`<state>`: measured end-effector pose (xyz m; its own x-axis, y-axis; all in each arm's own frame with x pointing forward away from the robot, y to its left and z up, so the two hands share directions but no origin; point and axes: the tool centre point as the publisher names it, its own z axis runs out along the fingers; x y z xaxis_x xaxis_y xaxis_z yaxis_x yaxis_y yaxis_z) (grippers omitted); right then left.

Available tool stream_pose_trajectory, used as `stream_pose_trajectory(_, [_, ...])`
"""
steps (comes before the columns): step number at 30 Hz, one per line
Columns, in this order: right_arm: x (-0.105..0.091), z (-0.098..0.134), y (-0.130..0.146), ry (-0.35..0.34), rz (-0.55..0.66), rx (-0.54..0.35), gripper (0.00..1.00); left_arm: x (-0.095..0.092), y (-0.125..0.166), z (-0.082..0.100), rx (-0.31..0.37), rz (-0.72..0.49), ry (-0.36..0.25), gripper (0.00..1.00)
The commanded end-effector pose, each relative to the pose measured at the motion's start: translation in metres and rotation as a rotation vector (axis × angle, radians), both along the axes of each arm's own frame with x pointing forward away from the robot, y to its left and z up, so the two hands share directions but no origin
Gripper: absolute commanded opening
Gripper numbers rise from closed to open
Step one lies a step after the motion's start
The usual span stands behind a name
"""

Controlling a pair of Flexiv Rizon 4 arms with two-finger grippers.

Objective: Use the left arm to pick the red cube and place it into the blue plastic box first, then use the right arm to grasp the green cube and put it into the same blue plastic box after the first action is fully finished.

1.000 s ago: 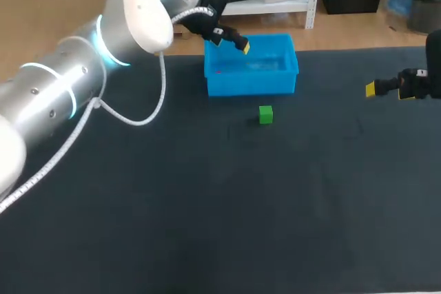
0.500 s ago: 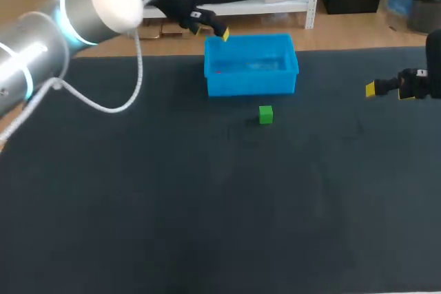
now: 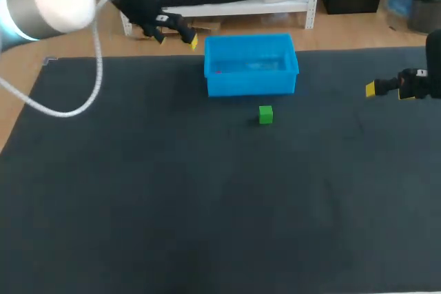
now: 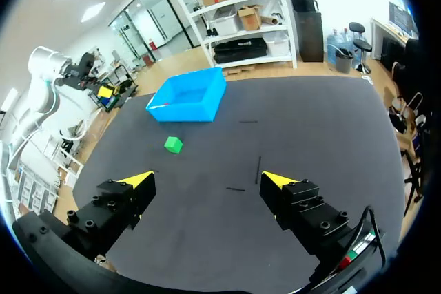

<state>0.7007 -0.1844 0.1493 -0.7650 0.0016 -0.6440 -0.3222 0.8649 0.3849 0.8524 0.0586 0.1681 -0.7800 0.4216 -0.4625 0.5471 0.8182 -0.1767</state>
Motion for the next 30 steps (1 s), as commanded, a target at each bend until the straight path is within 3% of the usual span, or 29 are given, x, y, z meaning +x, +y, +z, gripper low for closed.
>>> stream_pose_trajectory(1, [0.0,0.0,-0.001,0.001,0.002,0.0,1.0,-0.098,0.056,-0.008,-0.097,0.051,-0.17,1.0])
stream_pose_trajectory(10, [0.0,0.0,-0.001,0.001,0.002,0.0,1.0,-0.137,0.082,-0.018,-0.132,0.066,-0.187,1.0])
stream_pose_trajectory(15, [0.0,0.0,-0.001,0.001,0.002,0.0,1.0,-0.146,0.09,-0.019,-0.142,0.078,-0.198,1.0])
stream_pose_trajectory(30, [0.0,0.0,-0.001,0.001,0.002,0.0,1.0,-0.139,0.082,-0.015,-0.18,0.031,-0.19,1.0])
